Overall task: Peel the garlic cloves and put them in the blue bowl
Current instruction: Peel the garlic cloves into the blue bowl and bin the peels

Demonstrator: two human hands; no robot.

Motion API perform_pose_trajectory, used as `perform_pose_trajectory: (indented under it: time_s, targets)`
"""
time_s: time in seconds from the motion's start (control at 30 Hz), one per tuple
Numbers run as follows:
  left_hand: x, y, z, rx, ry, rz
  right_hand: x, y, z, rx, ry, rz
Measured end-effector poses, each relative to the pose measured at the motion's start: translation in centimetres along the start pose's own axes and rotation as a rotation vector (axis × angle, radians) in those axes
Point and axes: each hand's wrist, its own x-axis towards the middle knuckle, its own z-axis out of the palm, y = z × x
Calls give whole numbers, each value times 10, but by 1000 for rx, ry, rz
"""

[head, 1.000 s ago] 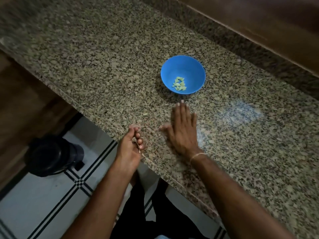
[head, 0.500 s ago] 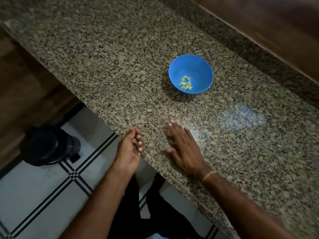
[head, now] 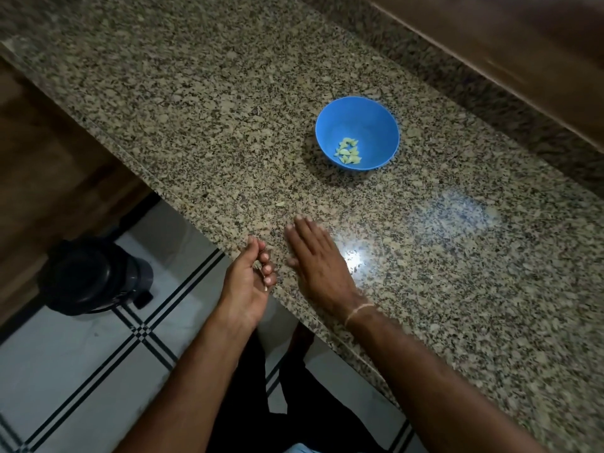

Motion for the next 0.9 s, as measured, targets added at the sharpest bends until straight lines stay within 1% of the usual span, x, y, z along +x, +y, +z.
perform_pose_trajectory:
  time_s: [0.07,0.13,0.2,0.27,0.47,0.53,0.57,0.6,0.67,0.7,0.77,0.83,0.9]
  targets:
    - [0,0,0,-21,10,-22,-20,0,2,-27,73,-20]
    - [1,-1,-1,-55,20,-48,-36,0,2,19,186,7]
    - [3,-2,-1,-77,32,-69,-37,-1,-3,86,291,59]
    - [5,-3,0,-82,24,-77,-25,-1,-7,89,339,89]
    - [8,-6,12,-77,-11,-83,5,12,-7,-110,232,30]
    - [8,-8,16,-85,-12,-86,7,8,-11,-92,176,59]
    - [9,-10,18,-82,-7,-80,9,4,-14,-38,169,113]
    - [10,-13,20,-79,0,-68,11,1,-19,65,189,189]
    - [11,-19,25,-70,17,-44,12,-9,-32,333,282,330]
    - [10,-21,29,-68,16,-46,11,-16,-39,423,316,343]
    - [5,-22,38,-114,-20,-111,6,-33,-50,487,312,285]
    - [4,-23,42,-190,-62,-206,2,-48,-56,392,308,217]
    - [7,-24,41,-205,-82,-252,-3,-54,-58,261,356,195]
